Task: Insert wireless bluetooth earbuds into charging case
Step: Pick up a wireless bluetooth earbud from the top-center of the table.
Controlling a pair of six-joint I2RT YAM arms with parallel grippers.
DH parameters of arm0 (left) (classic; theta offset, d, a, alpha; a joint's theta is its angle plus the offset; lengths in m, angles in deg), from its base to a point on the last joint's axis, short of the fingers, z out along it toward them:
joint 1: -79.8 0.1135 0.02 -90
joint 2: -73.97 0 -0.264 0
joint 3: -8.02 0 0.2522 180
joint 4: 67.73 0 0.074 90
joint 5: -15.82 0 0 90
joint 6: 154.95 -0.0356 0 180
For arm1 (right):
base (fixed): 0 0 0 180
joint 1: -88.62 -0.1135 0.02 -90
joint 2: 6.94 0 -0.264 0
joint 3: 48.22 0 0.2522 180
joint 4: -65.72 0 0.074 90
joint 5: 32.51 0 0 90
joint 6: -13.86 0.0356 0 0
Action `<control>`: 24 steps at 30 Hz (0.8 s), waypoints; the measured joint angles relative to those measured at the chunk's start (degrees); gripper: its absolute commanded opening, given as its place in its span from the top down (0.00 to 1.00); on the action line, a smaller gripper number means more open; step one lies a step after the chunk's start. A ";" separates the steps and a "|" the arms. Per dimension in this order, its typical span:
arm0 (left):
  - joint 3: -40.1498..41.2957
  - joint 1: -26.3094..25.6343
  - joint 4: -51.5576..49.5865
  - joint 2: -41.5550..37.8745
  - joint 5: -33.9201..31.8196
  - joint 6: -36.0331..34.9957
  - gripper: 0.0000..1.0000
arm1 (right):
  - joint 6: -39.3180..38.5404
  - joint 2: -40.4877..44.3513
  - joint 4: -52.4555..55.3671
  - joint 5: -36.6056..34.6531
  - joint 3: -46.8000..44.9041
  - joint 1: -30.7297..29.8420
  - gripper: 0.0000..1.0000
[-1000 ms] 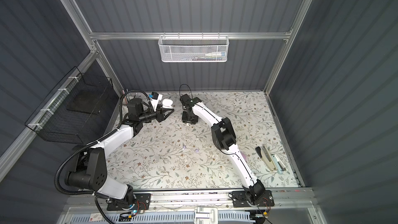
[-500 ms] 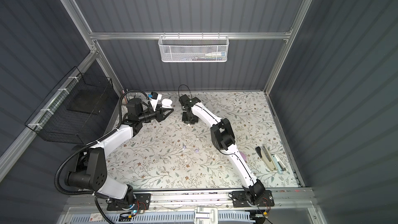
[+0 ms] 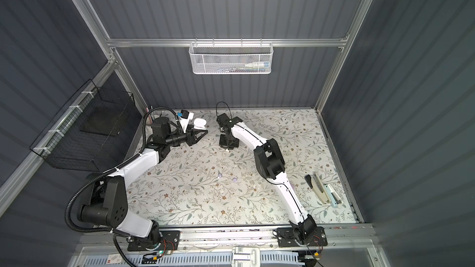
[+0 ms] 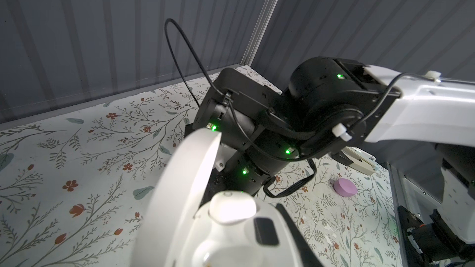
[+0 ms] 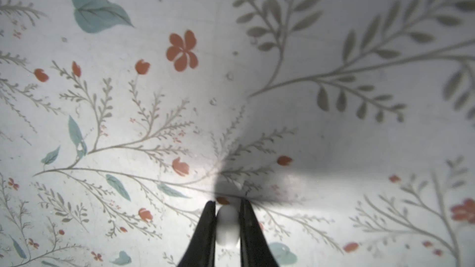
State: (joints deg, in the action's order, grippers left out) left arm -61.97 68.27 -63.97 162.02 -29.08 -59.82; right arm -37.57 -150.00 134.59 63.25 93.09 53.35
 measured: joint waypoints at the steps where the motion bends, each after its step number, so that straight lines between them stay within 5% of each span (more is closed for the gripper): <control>1: 0.00 -0.09 0.00 0.00 0.11 0.00 0.80 | 0.02 1.44 -0.70 0.37 -1.88 0.28 0.86; 15: -0.09 -7.58 3.10 0.00 1.25 0.90 0.80 | 4.31 40.11 -13.70 7.17 -34.77 3.74 0.88; 24: -0.09 -14.21 11.17 0.00 1.16 3.52 0.79 | 7.87 60.67 -18.60 8.72 -40.24 3.74 0.88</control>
State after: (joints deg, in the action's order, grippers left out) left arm -62.06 54.06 -52.80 162.02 -27.92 -56.30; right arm -29.70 -89.33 115.99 71.97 52.85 57.09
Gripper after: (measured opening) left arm 0.425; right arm 0.157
